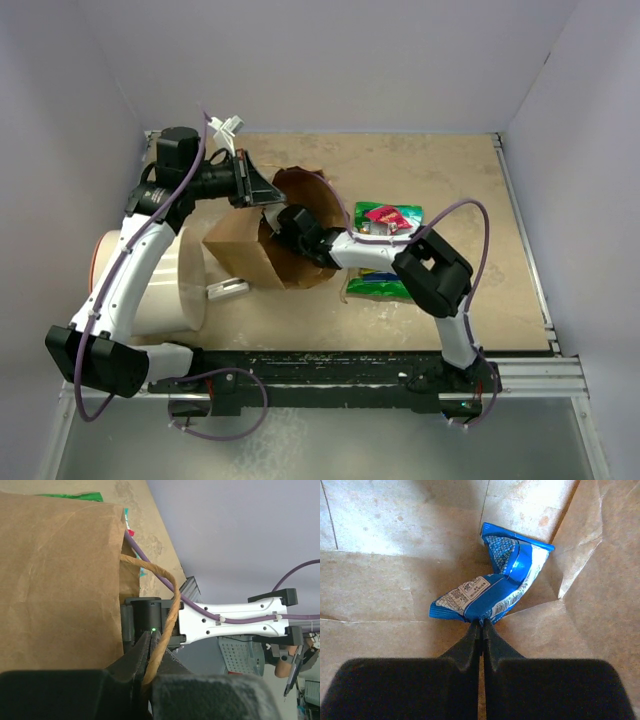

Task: Take the snacks out of the paper bag
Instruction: Take out the snack from the paper bag.

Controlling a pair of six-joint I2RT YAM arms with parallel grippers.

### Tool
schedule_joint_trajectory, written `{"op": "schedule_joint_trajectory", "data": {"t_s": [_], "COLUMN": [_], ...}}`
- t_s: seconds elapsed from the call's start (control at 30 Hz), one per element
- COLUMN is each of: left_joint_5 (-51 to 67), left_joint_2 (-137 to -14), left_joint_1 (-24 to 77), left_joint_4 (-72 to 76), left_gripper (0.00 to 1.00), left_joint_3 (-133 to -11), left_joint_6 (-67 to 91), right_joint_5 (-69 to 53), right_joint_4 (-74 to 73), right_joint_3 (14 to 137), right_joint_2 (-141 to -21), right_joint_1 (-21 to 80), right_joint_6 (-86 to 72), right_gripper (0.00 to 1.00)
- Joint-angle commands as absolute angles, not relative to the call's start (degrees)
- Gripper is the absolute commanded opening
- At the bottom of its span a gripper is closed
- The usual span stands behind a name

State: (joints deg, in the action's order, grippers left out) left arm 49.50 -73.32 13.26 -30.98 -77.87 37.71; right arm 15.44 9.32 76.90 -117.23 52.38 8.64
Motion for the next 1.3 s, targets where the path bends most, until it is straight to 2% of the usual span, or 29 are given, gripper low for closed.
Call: {"op": "schedule_joint_trajectory", "data": {"t_s": [0.0, 0.23, 0.5, 1.1, 1.27], "left_joint_5": [48.38, 44.2, 40.13, 40.87, 44.16], "left_joint_2": [-71.94, -73.25, -73.21, -69.85, -65.94], "left_joint_1": [13.5, 13.49, 13.35, 13.36, 13.36], "left_joint_4": [-31.54, -36.49, -38.67, -33.94, -31.46], "left_gripper": [0.0, 0.0, 0.0, 0.0, 0.0], "left_joint_3": [-79.3, -86.48, -88.33, -82.99, -79.69], "left_joint_6": [35.34, 30.83, 28.29, 21.56, 16.87], "right_joint_5": [14.64, 11.41, 3.47, -13.96, -16.74], "right_joint_4": [8.64, 7.6, 4.64, 1.35, -8.1], "right_joint_3": [78.29, 74.5, 70.52, 58.45, 60.46], "right_joint_2": [-111.32, -105.36, -97.14, -72.05, -61.49], "right_joint_1": [52.36, 53.95, 54.11, 54.05, 54.05], "right_joint_6": [12.49, 18.26, 22.25, 32.03, 36.44], "right_gripper": [0.0, 0.0, 0.0, 0.0, 0.0]}}
